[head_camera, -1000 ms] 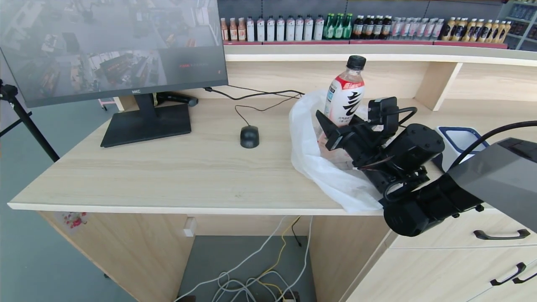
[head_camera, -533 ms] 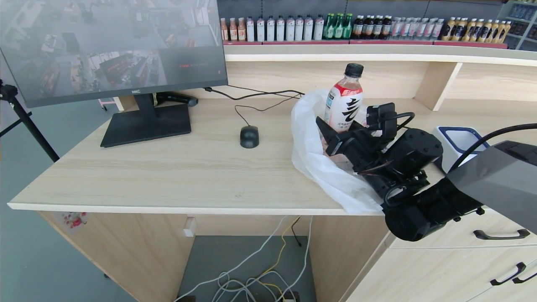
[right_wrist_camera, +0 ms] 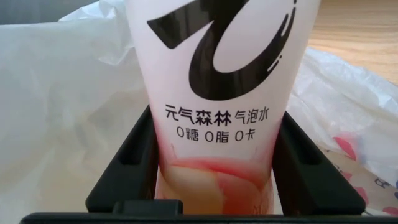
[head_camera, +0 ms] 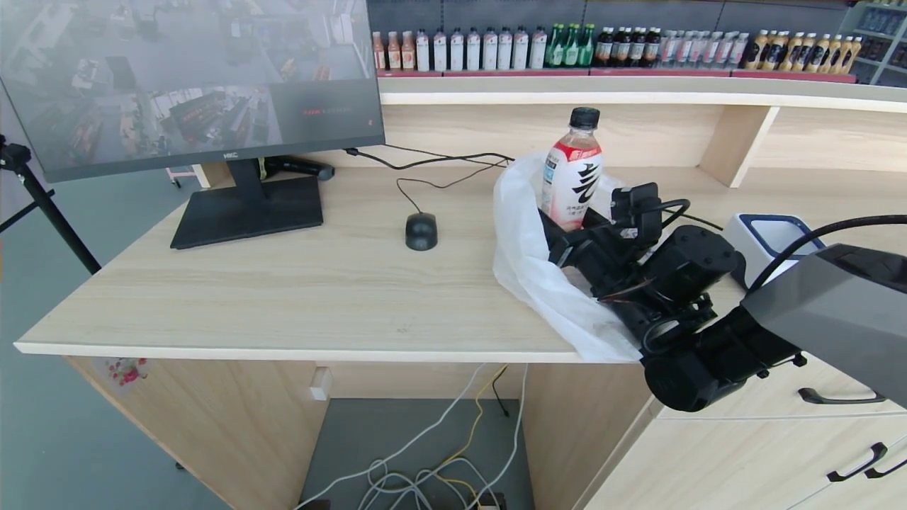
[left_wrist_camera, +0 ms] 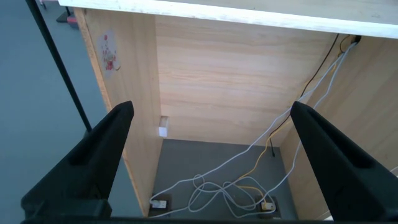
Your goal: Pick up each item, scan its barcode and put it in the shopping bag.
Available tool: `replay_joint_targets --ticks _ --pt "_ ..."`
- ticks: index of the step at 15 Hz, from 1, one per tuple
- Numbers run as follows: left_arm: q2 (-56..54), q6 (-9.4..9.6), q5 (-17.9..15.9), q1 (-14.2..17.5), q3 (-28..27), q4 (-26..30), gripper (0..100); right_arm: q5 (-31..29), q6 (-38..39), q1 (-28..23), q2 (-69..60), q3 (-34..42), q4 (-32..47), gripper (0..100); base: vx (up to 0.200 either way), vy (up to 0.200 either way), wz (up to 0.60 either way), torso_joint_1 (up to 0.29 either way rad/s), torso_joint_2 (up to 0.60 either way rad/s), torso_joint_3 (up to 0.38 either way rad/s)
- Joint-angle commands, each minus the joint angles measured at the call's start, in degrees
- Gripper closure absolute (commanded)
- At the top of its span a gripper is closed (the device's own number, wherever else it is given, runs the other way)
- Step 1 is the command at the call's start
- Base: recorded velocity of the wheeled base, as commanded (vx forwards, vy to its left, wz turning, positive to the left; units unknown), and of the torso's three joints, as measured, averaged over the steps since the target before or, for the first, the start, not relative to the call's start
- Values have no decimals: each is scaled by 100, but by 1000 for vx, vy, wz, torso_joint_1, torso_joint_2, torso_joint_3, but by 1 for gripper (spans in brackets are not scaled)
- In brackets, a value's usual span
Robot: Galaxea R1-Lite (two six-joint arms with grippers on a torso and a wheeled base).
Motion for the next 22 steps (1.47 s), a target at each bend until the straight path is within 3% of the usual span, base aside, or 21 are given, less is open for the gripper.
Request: replay_joint_targets --ticks 1,9,10,17,22 --pt "-2 -1 0 0 0 0 0 2 0 7 72 5 16 100 0 0 0 0 0 0" --pt "-2 -1 0 0 0 0 0 2 0 -19 11 14 16 100 0 0 0 0 0 0" --pt "-2 -1 0 0 0 0 0 2 0 -19 -7 23 16 0 0 0 0 0 0 0" --pt "-2 -1 0 0 0 0 0 2 -17 -19 -534 374 16 0 0 0 0 0 0 0" --pt "-2 7 0 0 0 0 0 2 -26 7 -1483 1235 16 0 0 0 0 0 0 0"
